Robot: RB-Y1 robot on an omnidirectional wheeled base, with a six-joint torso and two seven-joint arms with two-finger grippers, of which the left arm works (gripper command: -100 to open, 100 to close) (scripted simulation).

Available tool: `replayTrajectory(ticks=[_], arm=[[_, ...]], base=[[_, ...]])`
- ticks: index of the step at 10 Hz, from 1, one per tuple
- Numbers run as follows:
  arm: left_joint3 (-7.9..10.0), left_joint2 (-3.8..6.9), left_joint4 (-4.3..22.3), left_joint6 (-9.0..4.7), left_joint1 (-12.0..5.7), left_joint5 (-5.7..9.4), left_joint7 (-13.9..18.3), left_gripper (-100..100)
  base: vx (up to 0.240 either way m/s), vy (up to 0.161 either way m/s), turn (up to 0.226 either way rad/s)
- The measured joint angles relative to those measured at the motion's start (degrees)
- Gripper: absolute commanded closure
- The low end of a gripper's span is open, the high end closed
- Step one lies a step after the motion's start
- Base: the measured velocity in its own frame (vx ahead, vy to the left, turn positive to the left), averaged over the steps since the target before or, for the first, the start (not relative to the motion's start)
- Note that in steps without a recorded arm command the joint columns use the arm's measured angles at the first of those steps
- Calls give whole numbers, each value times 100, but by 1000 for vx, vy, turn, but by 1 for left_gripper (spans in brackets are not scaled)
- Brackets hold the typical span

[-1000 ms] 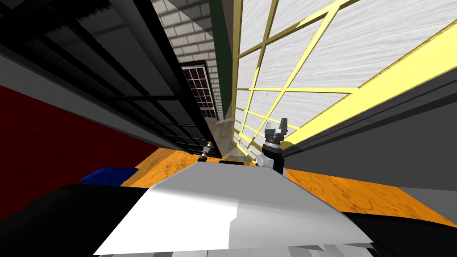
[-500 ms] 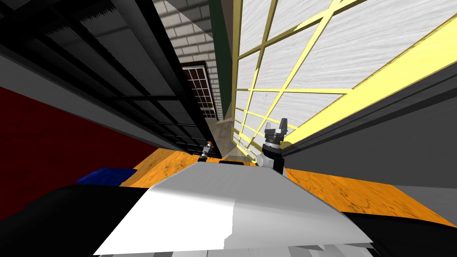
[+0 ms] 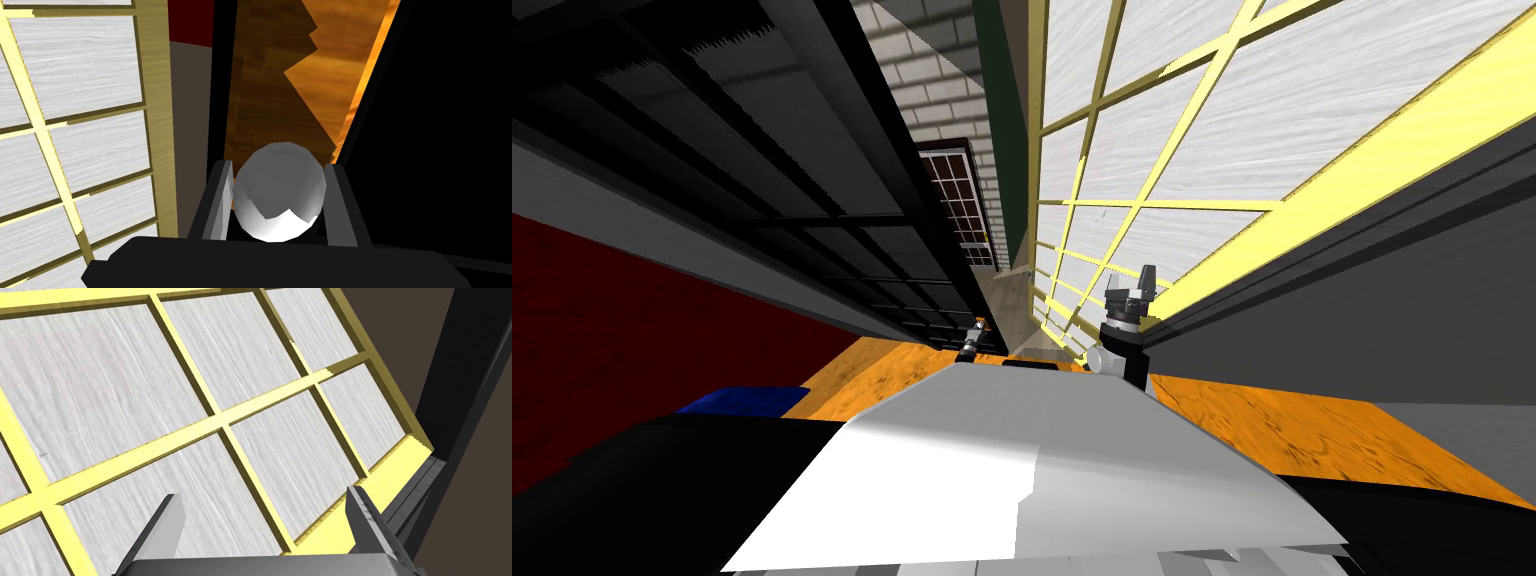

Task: Push the door open

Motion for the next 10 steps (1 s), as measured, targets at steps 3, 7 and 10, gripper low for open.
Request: replayTrajectory(ticks=[3, 7, 10], arm=[[67, -38, 45, -28, -57, 150, 453, 100], [167, -126, -21, -26, -81, 360, 1052, 100], [256, -161, -19, -44, -123, 518, 1477, 100]], base=[[30, 20, -92], [31, 21, -73], [24, 20, -67]])
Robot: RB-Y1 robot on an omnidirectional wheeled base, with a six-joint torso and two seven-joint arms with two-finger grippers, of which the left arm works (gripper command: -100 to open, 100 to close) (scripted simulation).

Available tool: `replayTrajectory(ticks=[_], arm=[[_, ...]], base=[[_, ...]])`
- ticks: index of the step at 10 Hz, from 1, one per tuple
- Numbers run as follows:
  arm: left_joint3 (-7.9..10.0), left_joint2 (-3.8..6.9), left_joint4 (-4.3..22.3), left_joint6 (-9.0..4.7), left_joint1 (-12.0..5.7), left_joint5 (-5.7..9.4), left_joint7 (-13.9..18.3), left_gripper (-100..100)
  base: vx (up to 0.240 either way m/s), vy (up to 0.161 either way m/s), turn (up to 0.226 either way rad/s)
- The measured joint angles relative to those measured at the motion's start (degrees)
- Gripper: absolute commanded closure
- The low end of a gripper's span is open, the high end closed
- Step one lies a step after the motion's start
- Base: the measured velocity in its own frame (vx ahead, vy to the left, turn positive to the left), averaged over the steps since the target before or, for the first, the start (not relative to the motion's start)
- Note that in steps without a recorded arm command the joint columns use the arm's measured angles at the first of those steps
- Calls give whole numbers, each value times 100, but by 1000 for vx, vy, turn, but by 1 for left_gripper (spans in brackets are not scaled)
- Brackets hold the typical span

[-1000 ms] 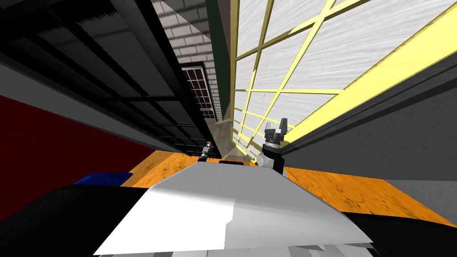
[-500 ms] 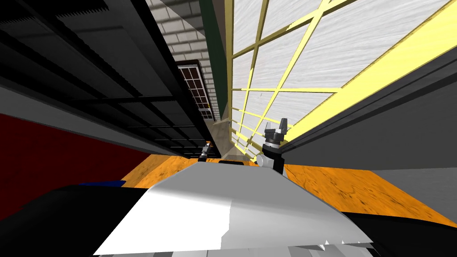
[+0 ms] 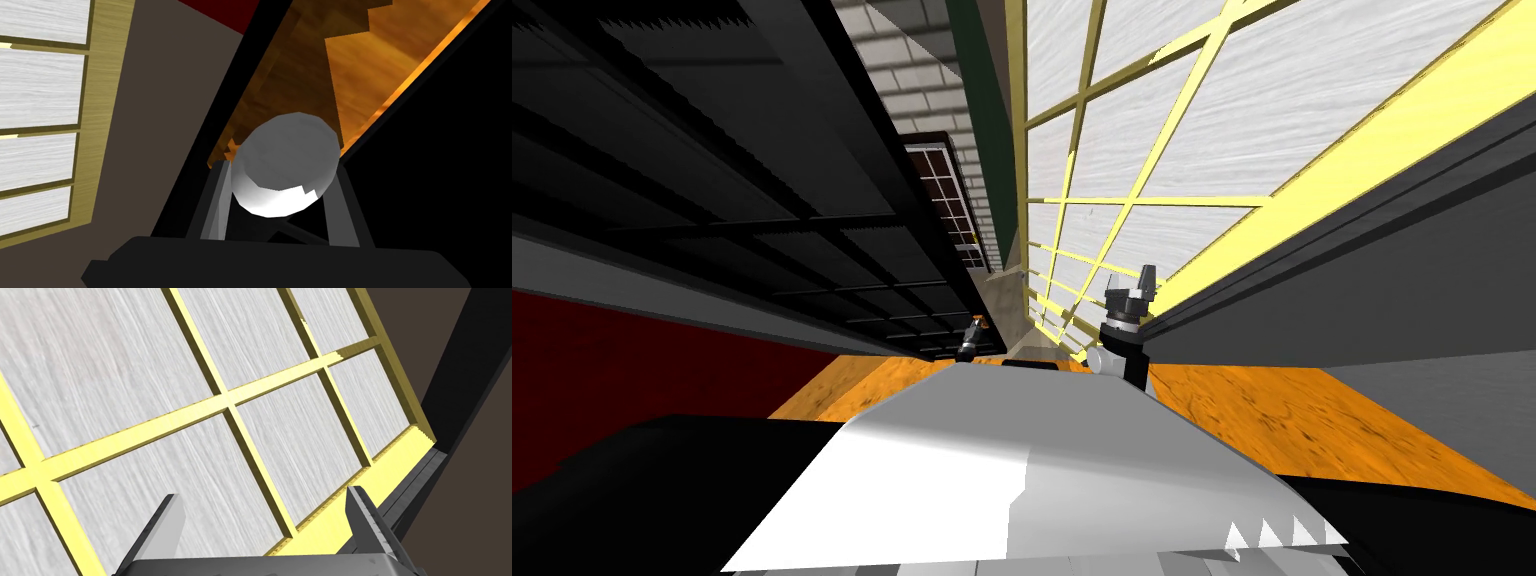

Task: Push the door open

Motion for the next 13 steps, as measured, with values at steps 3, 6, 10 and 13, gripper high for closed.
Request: replayTrajectory(ticks=[3, 6, 10, 13], arm=[[107, -22, 128, -117, -123, 169, 432, 100], [231, -61, 307, -246, -240, 361, 844, -100], [189, -95, 311, -218, -270, 457, 1286, -100], [153, -131, 339, -213, -312, 566, 1745, -100]], base=[[28, 33, -64], [-1, 31, -42], [-29, 4, -14], [-33, 14, -21]])
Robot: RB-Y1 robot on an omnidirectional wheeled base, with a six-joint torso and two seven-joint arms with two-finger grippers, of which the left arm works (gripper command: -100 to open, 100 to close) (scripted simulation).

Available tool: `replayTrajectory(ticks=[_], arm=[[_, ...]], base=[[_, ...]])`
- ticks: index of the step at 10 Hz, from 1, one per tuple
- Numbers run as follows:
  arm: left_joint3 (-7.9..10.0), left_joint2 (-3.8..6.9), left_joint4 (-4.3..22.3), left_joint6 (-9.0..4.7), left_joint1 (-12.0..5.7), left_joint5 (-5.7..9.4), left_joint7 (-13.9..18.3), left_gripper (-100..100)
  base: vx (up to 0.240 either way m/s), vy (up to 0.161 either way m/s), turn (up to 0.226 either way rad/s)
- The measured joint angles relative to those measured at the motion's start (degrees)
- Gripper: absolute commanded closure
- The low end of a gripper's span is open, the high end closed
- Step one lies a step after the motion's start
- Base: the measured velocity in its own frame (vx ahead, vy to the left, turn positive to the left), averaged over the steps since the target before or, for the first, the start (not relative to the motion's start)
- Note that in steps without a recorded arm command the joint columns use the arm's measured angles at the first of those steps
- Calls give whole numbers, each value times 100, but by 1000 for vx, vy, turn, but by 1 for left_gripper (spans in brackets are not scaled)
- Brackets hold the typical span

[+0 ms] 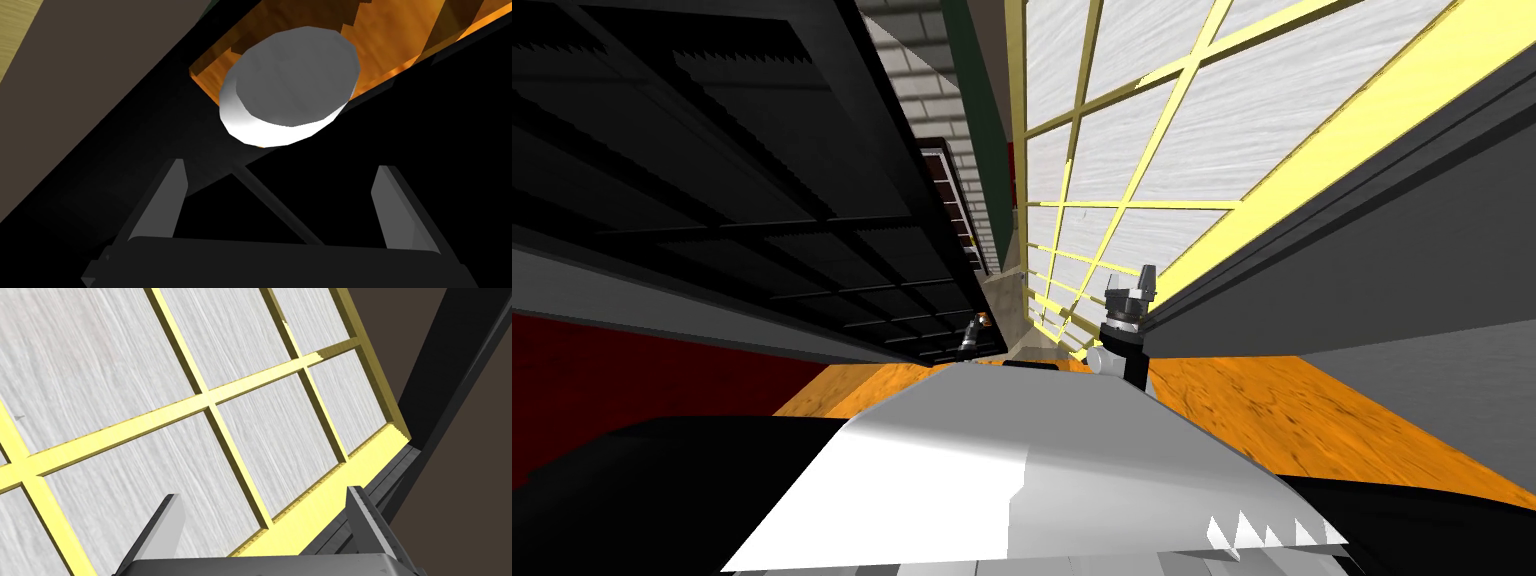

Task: Push the door open

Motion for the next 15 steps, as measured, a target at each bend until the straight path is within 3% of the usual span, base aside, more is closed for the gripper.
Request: replayTrajectory(ticks=[15], arm=[[-181, -203, 126, 20, -192, 552, 2170, -100]], base=[[-31, 13, -19]])
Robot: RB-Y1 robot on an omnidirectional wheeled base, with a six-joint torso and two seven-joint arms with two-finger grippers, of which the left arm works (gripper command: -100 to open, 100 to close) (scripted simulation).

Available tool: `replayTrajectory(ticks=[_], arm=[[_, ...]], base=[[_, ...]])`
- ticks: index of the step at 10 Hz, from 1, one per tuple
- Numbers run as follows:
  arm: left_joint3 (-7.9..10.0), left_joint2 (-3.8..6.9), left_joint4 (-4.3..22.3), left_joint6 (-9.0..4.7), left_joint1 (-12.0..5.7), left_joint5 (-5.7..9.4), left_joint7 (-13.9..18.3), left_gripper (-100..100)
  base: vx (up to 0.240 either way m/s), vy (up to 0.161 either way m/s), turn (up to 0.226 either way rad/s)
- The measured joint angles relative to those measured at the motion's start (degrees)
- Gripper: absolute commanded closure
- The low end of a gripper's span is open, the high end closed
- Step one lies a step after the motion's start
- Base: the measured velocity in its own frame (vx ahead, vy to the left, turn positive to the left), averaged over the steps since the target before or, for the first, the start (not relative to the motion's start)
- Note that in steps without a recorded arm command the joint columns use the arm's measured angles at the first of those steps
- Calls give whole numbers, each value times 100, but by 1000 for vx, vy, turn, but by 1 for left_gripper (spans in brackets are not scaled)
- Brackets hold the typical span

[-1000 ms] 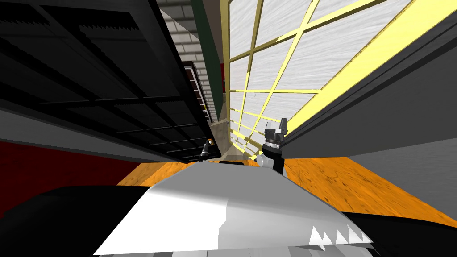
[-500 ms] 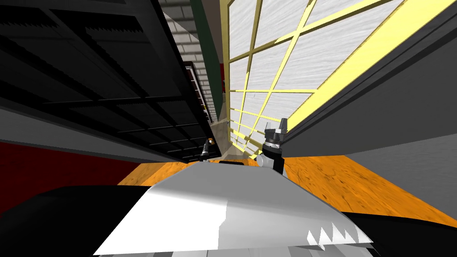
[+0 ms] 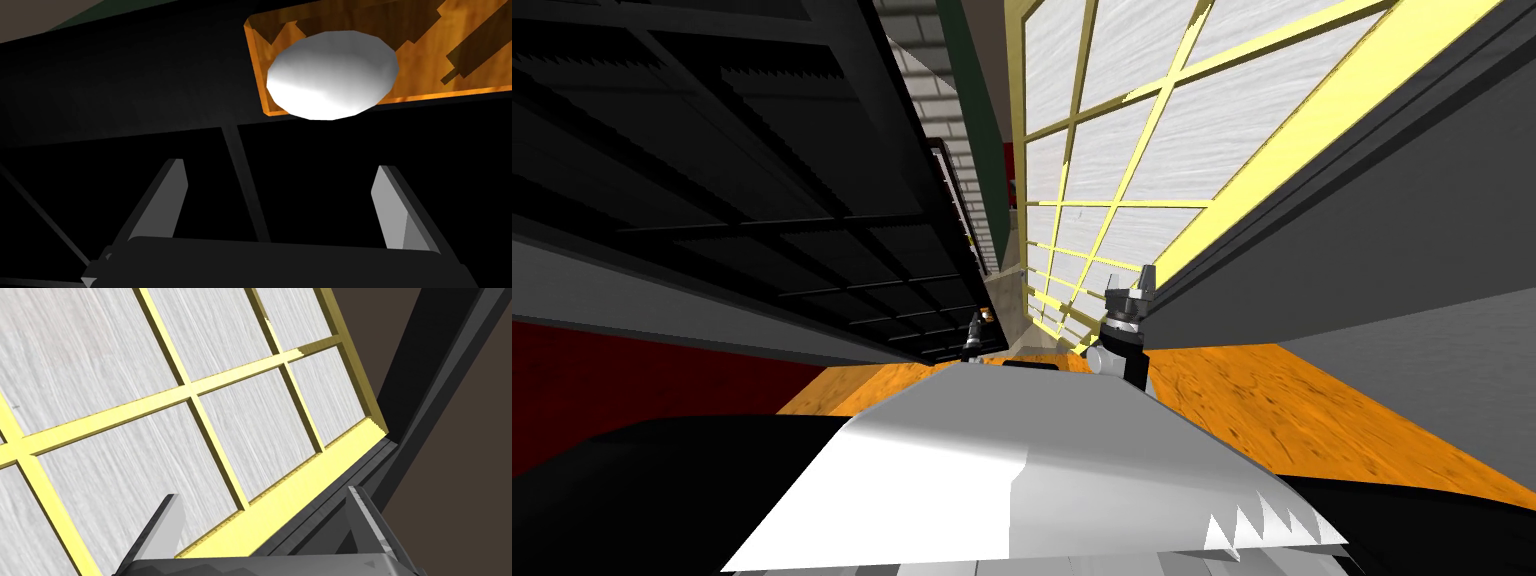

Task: Push the door open

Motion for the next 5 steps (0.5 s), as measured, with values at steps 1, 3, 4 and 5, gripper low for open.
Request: replayTrajectory(ticks=[1, 3, 4, 5], arm=[[-13, -16, 12, 3, -17, 42, 155, -100], [-35, -37, 18, 8, -32, 106, 417, -100], [-53, -61, 58, 0, -68, 165, 586, -100], [-62, -74, 51, 6, -74, 194, 717, -100]], base=[[-21, 10, -13], [-34, 13, -26], [-34, 17, -14], [-36, 15, -19]])
